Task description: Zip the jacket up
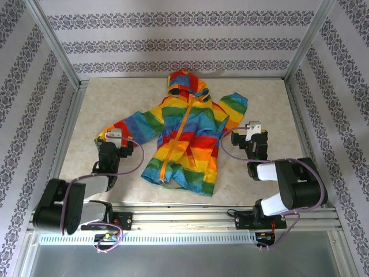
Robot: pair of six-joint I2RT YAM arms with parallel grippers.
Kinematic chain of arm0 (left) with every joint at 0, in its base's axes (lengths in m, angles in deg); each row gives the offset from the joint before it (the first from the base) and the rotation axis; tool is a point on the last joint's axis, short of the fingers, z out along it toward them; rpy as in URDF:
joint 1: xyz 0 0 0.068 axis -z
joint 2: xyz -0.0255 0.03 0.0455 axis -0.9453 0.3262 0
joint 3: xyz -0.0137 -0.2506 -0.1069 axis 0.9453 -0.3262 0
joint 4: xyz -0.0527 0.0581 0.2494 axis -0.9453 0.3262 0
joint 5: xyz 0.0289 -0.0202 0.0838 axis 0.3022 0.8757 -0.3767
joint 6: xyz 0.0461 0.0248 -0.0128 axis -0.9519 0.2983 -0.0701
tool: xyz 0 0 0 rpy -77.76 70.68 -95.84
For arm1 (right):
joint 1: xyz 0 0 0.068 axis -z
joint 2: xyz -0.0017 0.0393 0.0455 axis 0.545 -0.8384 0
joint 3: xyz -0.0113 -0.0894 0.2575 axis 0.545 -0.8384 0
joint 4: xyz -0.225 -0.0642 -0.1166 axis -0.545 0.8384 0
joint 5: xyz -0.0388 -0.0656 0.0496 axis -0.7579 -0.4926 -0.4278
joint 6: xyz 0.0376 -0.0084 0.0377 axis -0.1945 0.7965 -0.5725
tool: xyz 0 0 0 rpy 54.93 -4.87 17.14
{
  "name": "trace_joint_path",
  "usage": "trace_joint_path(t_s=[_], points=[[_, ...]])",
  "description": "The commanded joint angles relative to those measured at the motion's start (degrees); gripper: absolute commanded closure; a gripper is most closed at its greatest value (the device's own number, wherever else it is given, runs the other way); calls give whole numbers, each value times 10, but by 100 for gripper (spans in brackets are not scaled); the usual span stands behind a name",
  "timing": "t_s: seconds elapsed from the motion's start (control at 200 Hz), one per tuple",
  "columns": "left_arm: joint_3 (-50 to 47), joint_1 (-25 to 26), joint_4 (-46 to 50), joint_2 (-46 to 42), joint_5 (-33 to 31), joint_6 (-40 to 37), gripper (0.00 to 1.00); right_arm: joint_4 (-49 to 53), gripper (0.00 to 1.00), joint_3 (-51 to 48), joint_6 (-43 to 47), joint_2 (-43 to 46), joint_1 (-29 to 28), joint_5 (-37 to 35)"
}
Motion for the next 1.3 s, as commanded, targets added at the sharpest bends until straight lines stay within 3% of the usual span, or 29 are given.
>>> trace_joint_path(t_s=[0.0, 0.275, 0.385, 0.575, 1.299], points=[[34, -9, -76, 49, 38, 11, 0, -65, 2, 15, 7, -25, 7, 12], [75, -29, -85, 135, 50, 19, 0, -10, 2, 51, -14, -26, 33, 52], [74, -37, -137, 181, 63, 19, 0, -6, 2, 53, -23, -27, 44, 67], [93, -43, -81, 171, 48, 36, 1, -8, 2, 52, -22, -26, 44, 68], [91, -44, -90, 173, 48, 36, 0, -9, 2, 51, -21, -26, 43, 67]])
